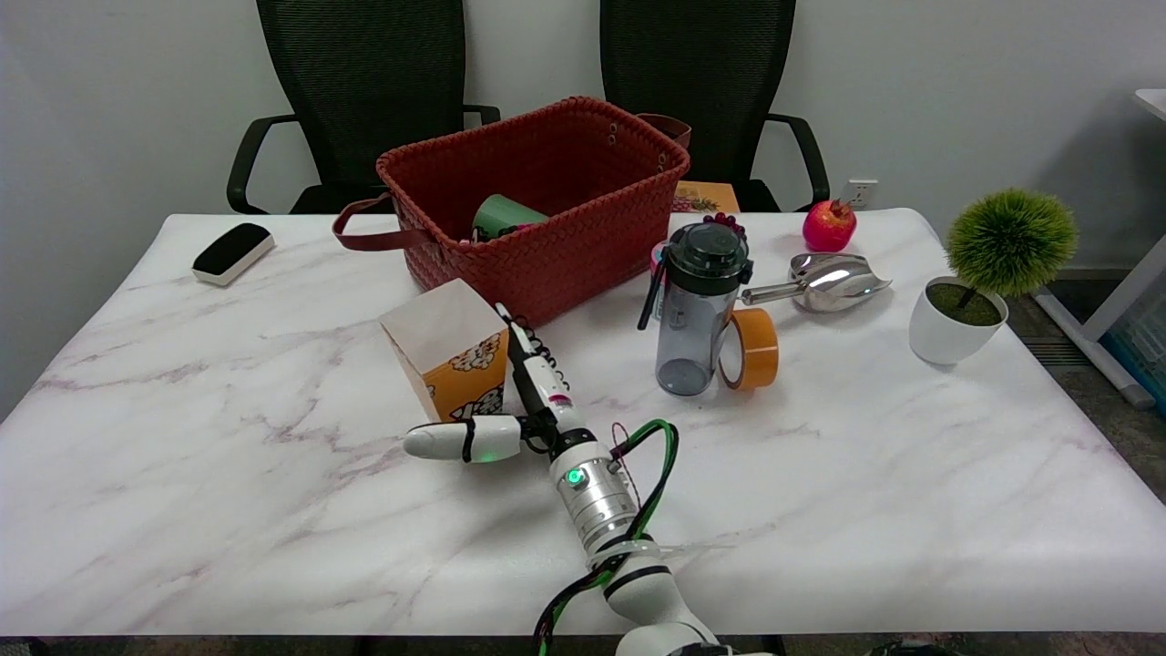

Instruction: Pick up the popcorn box.

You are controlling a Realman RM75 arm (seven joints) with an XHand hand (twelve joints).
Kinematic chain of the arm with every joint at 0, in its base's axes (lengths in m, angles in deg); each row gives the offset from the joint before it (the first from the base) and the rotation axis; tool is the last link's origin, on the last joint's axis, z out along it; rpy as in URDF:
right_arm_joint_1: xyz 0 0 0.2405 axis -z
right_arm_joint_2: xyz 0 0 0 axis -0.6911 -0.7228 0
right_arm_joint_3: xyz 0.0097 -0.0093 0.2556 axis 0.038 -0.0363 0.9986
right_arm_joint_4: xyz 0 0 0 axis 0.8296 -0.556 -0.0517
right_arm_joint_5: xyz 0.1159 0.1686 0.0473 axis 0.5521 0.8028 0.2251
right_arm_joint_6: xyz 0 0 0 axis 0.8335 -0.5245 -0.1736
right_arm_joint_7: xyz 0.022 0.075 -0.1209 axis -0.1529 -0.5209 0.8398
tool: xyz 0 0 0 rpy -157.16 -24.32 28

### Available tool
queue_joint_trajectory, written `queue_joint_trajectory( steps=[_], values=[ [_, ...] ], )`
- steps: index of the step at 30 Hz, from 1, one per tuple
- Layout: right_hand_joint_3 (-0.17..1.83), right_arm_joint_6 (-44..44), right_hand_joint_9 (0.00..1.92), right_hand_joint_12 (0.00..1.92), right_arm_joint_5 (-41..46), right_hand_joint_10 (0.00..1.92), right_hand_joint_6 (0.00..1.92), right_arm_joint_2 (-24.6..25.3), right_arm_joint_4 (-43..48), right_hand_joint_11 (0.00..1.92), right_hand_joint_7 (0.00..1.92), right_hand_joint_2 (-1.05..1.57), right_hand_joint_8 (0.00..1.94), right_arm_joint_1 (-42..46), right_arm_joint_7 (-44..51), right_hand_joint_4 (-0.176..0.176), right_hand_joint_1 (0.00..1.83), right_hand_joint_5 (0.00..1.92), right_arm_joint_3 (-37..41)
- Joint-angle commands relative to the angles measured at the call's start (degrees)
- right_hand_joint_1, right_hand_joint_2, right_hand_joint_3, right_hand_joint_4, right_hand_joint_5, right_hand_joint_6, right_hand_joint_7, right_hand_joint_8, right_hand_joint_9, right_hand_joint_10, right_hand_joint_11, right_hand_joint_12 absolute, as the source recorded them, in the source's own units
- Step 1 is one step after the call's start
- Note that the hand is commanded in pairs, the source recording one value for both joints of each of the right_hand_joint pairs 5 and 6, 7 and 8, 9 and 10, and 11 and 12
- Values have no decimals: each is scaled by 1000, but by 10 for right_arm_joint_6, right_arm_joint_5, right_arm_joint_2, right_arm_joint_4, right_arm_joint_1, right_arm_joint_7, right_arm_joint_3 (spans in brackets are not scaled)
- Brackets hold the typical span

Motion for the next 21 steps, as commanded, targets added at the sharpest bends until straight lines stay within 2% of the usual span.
queue_joint_trajectory(
  steps=[1, 12, 14, 19, 21],
  values=[
    [75, -9, 0, 0, 0, 0, 0, 14, -36, 0, 59, 83, 59, -27, -8, 0, 857, 0, 0],
    [57, -24, 0, 0, 9, 0, 0, 20, -41, 0, 106, 90, 106, -34, -6, 0, 914, 0, 4],
    [103, -24, 0, 0, 12, 0, 0, 20, -41, 0, 132, 87, 132, -35, -6, 0, 917, 0, 3],
    [201, -24, 0, 0, 13, 0, 0, 25, -47, 0, 257, 103, 257, -36, -7, 0, 957, 0, 5],
    [254, -24, 0, 66, 13, 0, 0, 26, -49, 66, 357, 112, 357, -36, -9, 0, 975, 0, 5]
  ],
)
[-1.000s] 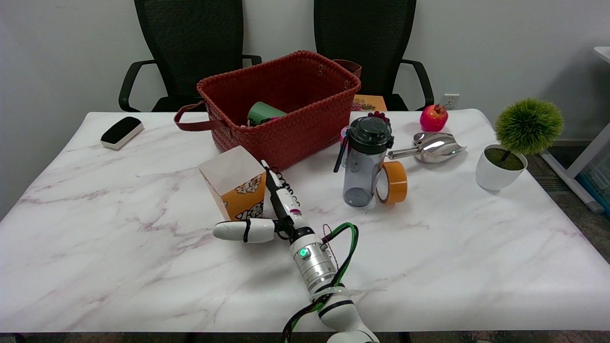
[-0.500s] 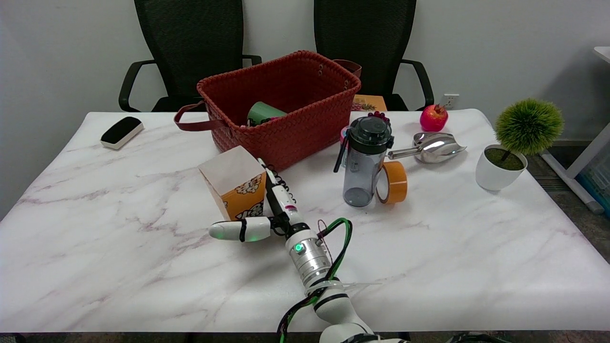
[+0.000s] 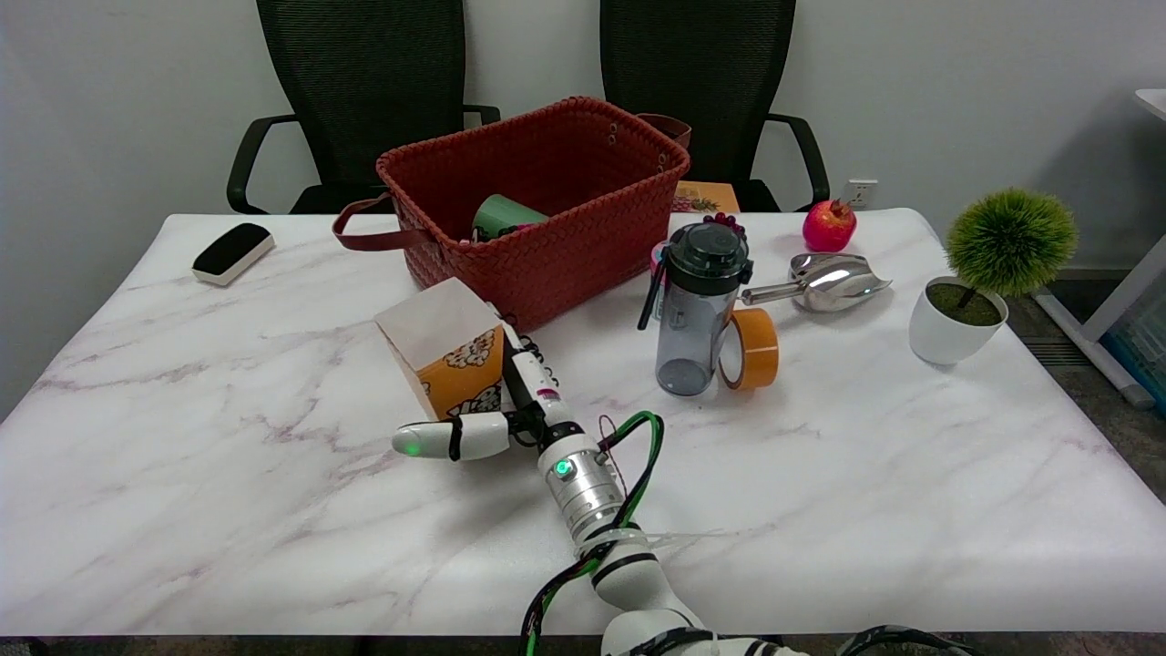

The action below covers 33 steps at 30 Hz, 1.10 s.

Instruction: Pick up the popcorn box.

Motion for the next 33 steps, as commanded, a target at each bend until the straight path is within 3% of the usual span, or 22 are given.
queue_joint_trajectory(
  steps=[1, 6, 10, 13, 14, 17, 19, 23, 25, 33],
  values=[
    [283, -9, 0, 132, 8, 0, 0, 11, -17, 132, 420, 114, 420, -10, -5, 0, 984, 0, 4],
    [318, -5, 37, 300, 8, 37, 100, 12, -17, 300, 658, 114, 658, -7, -6, 0, 998, 100, 4],
    [318, -2, 277, 615, 8, 277, 445, 12, -15, 615, 1027, 149, 1027, -5, -6, 0, 1014, 445, 4],
    [335, 0, 442, 903, 8, 442, 629, 12, -13, 903, 1259, 175, 1259, -3, -6, 0, 1030, 629, 4],
    [332, 0, 544, 1171, 8, 544, 699, 11, -12, 1171, 1392, 192, 1392, -2, -6, 0, 1045, 699, 4],
    [329, 5, 734, 1502, 8, 734, 775, 10, -10, 1502, 1533, 218, 1533, 0, -6, 0, 1069, 775, 5],
    [326, 10, 903, 1591, 8, 903, 843, 9, -9, 1591, 1614, 237, 1614, 2, -6, 0, 1081, 843, 4],
    [318, 26, 979, 1627, 8, 979, 881, 7, -8, 1627, 1652, 251, 1652, 4, -6, 0, 1089, 881, 1],
    [310, 31, 1169, 1718, 5, 1169, 1007, 6, -6, 1718, 1747, 309, 1747, 6, -6, 0, 1087, 1007, 1],
    [367, 63, 1252, 1777, -11, 1252, 1039, -13, 34, 1777, 1789, 298, 1789, 16, 0, 0, 1082, 1039, 0]
  ],
)
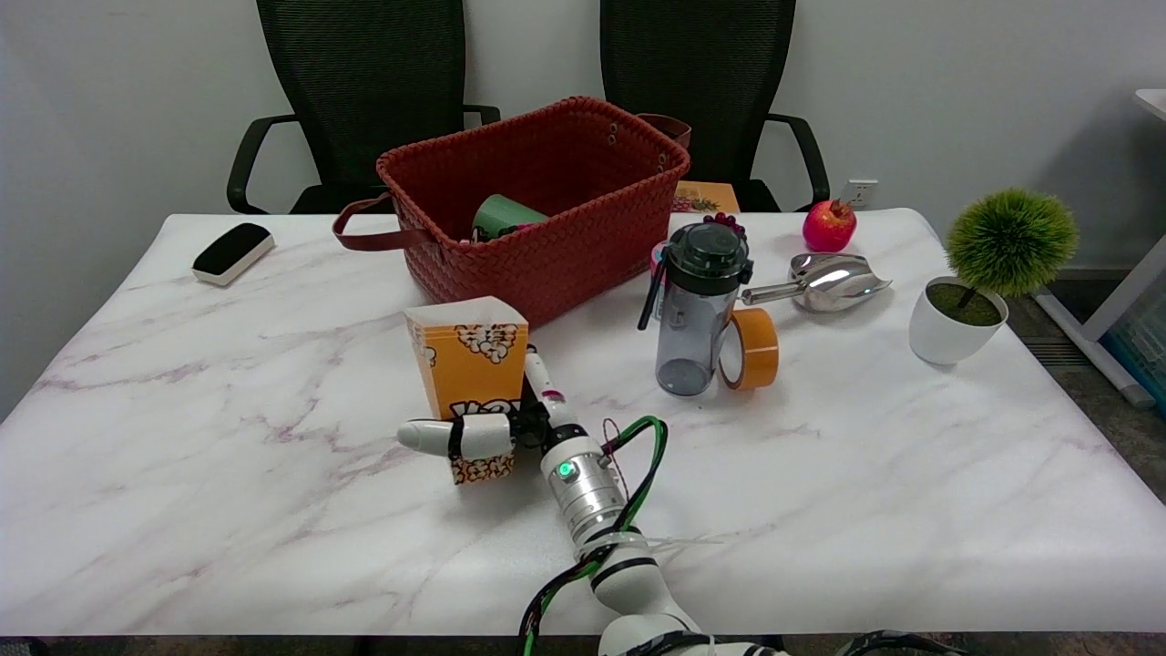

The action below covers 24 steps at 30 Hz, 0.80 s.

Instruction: Pick up the popcorn box.

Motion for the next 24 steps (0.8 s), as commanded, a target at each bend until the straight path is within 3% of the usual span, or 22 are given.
queue_joint_trajectory(
  steps=[1, 6, 16, 24],
  values=[
    [369, 49, 1259, 1784, -28, 1259, 1026, -26, 55, 1784, 1791, 286, 1791, 16, 5, 0, 1085, 1026, -1],
    [360, 54, 1273, 1795, -58, 1273, 1005, -52, 111, 1795, 1795, 271, 1795, 20, 14, 0, 1089, 1005, 1],
    [361, 53, 1242, 1782, -62, 1242, 932, -110, 251, 1782, 1767, 230, 1767, 14, 174, 0, 1115, 932, 11],
    [395, 20, 1111, 1698, -62, 1111, 775, -119, 302, 1698, 1677, 95, 1677, -18, 277, 0, 1135, 775, 37]
  ],
)
